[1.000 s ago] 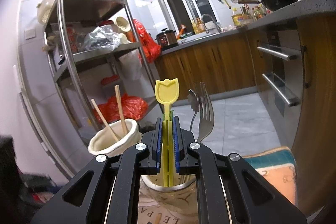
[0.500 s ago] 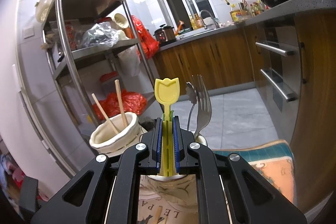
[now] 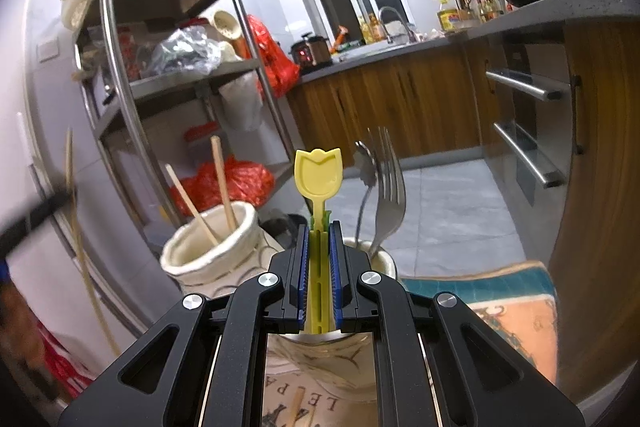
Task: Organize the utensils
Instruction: 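Grasp another chopstick with the left gripper while the right gripper holds the yellow utensil, then drop the chopstick into the tall holder while the right gripper opens releasing the yellow utensil, then withdraw both grippers from the holders back over the cloth, then grasp a wooden chopstick with the left gripper while the right gripper grasps the gold fork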
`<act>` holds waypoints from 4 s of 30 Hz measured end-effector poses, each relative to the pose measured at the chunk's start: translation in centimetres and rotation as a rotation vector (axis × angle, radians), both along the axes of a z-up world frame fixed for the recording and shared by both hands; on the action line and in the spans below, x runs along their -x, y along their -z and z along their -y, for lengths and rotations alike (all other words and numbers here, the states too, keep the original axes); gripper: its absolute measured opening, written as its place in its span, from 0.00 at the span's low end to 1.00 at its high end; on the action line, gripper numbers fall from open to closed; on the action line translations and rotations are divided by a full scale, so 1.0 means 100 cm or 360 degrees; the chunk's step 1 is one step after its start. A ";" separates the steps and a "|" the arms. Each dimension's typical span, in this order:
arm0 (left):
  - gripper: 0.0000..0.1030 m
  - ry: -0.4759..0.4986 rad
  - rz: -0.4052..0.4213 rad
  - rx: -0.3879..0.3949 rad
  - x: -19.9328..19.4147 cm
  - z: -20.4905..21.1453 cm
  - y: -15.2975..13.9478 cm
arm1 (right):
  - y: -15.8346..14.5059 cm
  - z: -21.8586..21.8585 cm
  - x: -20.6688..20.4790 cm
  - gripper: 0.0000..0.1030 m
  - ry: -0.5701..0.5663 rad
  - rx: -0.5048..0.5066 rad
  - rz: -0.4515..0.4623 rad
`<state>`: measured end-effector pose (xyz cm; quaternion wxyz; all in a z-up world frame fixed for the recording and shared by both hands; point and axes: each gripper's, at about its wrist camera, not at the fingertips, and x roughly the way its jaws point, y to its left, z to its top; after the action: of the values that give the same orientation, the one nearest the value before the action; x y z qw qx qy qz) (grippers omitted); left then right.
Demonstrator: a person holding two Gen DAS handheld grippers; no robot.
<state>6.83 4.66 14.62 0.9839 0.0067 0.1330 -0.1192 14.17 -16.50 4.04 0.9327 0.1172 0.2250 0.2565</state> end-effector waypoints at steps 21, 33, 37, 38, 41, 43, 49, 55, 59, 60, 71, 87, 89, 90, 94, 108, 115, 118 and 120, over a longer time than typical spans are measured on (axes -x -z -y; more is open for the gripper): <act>0.06 -0.0035 0.0050 0.0071 -0.069 0.033 -0.004 | -0.021 0.028 0.047 0.59 -0.0045 -0.0002 0.0139; 0.06 0.0046 -0.0225 0.0001 -0.074 0.040 0.047 | -0.008 0.032 0.065 0.73 0.0018 0.0234 0.0080; 0.11 0.0039 -0.0206 -0.0009 -0.063 0.037 0.043 | -0.009 0.036 0.072 0.78 0.0024 0.0259 0.0071; 0.14 0.0036 -0.0199 -0.0010 -0.058 0.035 0.041 | -0.009 0.036 0.073 0.78 0.0029 0.0270 0.0069; 0.33 0.0029 -0.0193 -0.0012 -0.044 0.031 0.039 | -0.007 0.038 0.077 0.81 0.0045 0.0300 0.0048; 0.40 0.0021 -0.0183 -0.0036 -0.033 0.030 0.038 | -0.006 0.042 0.081 0.84 0.0060 0.0318 0.0029; 0.65 -0.0008 -0.0216 -0.0062 -0.005 0.024 0.043 | -0.004 0.050 0.094 0.90 0.0100 0.0348 -0.0005; 0.82 -0.0060 -0.0254 -0.0093 0.016 0.021 0.053 | -0.003 0.054 0.103 0.92 0.0133 0.0384 -0.0030; 0.92 -0.0091 -0.0275 -0.0089 0.024 0.020 0.058 | 0.000 0.056 0.108 0.93 0.0152 0.0405 -0.0056; 0.94 -0.0105 -0.0278 -0.0095 0.026 0.020 0.060 | 0.001 0.056 0.109 0.93 0.0157 0.0416 -0.0066; 0.94 -0.0087 -0.0541 -0.0132 0.033 0.023 0.108 | 0.032 0.056 0.111 0.94 0.0178 0.0564 -0.0231; 0.94 -0.0040 -0.0837 -0.0135 0.036 0.048 0.159 | 0.071 0.041 0.088 0.91 0.0062 0.0540 -0.0502; 0.94 -0.0043 -0.0848 -0.0145 0.035 0.049 0.161 | 0.073 0.035 0.083 0.82 0.0031 0.0517 -0.0541; 0.94 -0.0043 -0.0854 -0.0148 0.035 0.050 0.162 | 0.074 0.033 0.081 0.76 0.0023 0.0510 -0.0553; 0.94 -0.0052 -0.0858 -0.0157 0.035 0.050 0.161 | 0.082 0.021 0.068 0.49 -0.0010 0.0474 -0.0631; 0.71 -0.0052 -0.0995 -0.0167 0.021 0.081 0.167 | 0.078 0.040 0.064 0.06 0.0059 0.0413 -0.0601; 0.40 -0.0086 -0.1047 -0.0265 0.012 0.100 0.177 | 0.072 0.056 0.071 0.06 0.0056 0.0368 -0.0566; 0.31 -0.0068 -0.1066 -0.0281 0.009 0.103 0.177 | 0.072 0.057 0.072 0.06 0.0037 0.0353 -0.0561; 0.17 -0.0031 -0.1072 -0.0296 0.007 0.105 0.176 | 0.072 0.058 0.073 0.06 0.0034 0.0347 -0.0560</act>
<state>6.14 -5.79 -3.02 0.8810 0.0554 0.4605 -0.0929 6.86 -22.31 -3.21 0.8888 0.0609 0.4096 0.1964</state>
